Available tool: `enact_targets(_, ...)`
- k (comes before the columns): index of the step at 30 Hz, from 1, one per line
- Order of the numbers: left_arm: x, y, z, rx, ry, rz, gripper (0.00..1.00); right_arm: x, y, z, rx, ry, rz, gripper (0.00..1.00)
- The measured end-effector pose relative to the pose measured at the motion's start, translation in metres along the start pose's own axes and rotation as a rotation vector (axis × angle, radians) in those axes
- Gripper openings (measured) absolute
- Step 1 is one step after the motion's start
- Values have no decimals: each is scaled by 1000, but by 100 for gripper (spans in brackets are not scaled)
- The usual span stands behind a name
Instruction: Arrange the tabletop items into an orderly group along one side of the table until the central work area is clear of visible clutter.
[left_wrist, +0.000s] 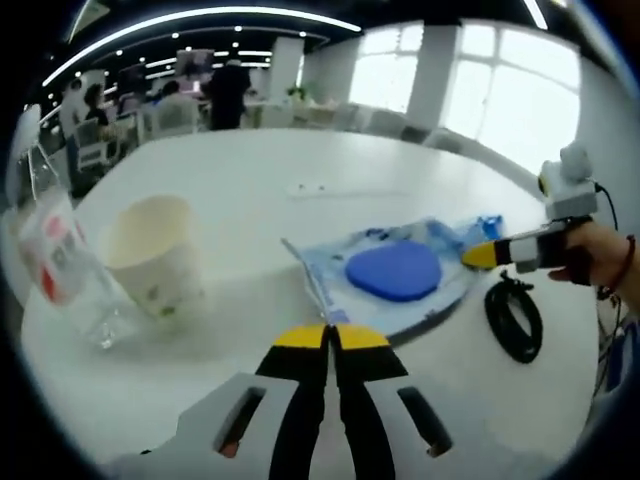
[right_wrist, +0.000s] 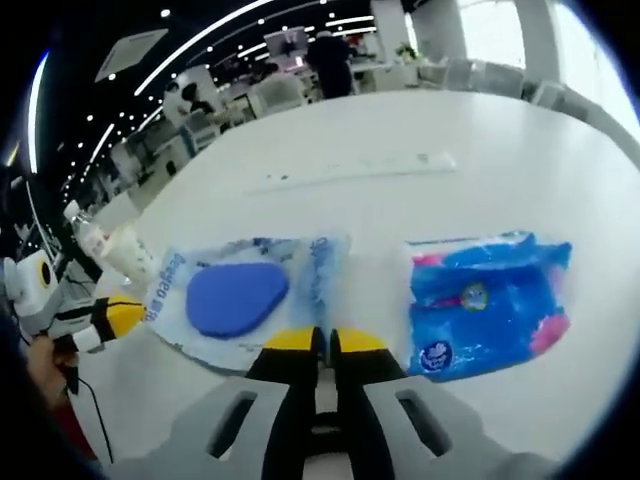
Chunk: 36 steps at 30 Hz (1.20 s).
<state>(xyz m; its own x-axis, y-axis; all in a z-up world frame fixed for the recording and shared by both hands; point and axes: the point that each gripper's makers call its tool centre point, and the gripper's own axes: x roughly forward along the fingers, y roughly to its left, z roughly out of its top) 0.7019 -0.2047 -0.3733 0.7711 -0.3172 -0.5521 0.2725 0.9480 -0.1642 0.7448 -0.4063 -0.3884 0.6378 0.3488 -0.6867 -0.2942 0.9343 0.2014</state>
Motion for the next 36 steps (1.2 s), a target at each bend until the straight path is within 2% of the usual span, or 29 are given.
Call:
enact_targets(2, -1, 0, 1, -9, -23, 1, 0, 1, -1, 0, 9, 2, -2, 7)
enact_targets(10, -1, 2, 0, -15, -24, 18, 1, -8, -3, -1, 53, 8, -14, 14)
enact_targets(14, -7, 4, 1, -7, -29, 33, 8, -18, -5, 2, 34, -2, -47, 15)
enact_targets(18, -15, 7, 5, 6, -38, 49, 15, -29, 6, 13, 62, -42, -14, 20)
enact_targets(20, -20, 8, 8, -1, -52, 53, 17, -34, 12, 17, 43, -58, -4, 23)
enact_targets(32, -48, 5, 33, 67, -116, 36, 35, -66, 35, 31, 46, -118, 71, 49)
enact_targets(36, -54, 4, 37, 89, -119, 29, 47, -78, 38, 34, 51, -136, 93, 64)
